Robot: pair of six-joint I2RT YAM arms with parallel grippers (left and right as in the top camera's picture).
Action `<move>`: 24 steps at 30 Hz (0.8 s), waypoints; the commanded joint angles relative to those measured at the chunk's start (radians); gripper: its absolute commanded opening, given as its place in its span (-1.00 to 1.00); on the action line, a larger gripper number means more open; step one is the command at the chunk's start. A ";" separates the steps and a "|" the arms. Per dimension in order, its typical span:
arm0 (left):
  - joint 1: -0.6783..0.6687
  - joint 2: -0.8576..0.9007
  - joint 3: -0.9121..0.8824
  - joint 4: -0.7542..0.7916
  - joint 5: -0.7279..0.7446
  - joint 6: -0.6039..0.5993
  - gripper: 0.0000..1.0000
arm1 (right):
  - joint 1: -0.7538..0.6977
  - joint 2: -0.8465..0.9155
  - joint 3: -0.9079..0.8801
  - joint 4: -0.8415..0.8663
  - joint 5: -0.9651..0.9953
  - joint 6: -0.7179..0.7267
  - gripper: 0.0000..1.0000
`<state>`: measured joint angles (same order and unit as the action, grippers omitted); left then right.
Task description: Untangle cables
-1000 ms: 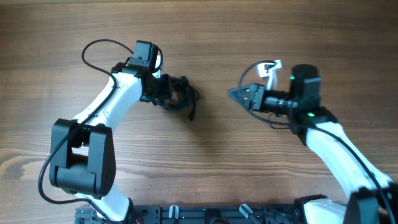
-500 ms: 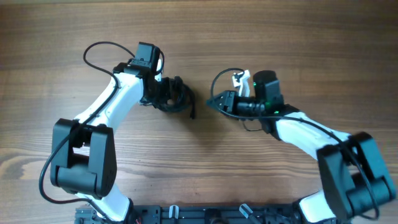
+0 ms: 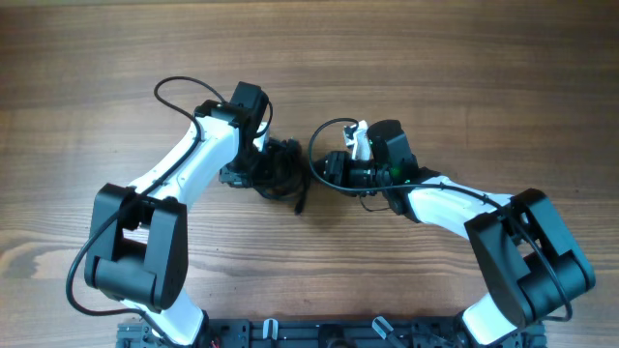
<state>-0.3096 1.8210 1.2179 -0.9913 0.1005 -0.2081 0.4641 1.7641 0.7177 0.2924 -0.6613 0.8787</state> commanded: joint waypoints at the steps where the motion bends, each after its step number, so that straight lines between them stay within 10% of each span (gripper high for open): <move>1: -0.001 0.014 -0.010 -0.002 -0.116 -0.040 -0.20 | 0.004 0.019 0.013 -0.009 0.082 0.010 -0.10; 7: 0.002 0.014 0.037 -0.003 -0.121 -0.031 0.40 | 0.004 0.019 0.013 -0.008 0.090 -0.026 -0.28; 15: 0.003 -0.002 0.299 -0.120 -0.114 -0.033 0.43 | 0.004 0.019 0.013 0.001 0.089 -0.041 -0.54; 24: -0.023 0.008 0.239 0.008 -0.037 -0.036 -0.42 | -0.019 0.019 0.013 -0.019 0.105 -0.039 -0.29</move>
<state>-0.3126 1.8252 1.5242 -1.0401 0.0372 -0.2470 0.4637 1.7641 0.7177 0.2909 -0.5774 0.8505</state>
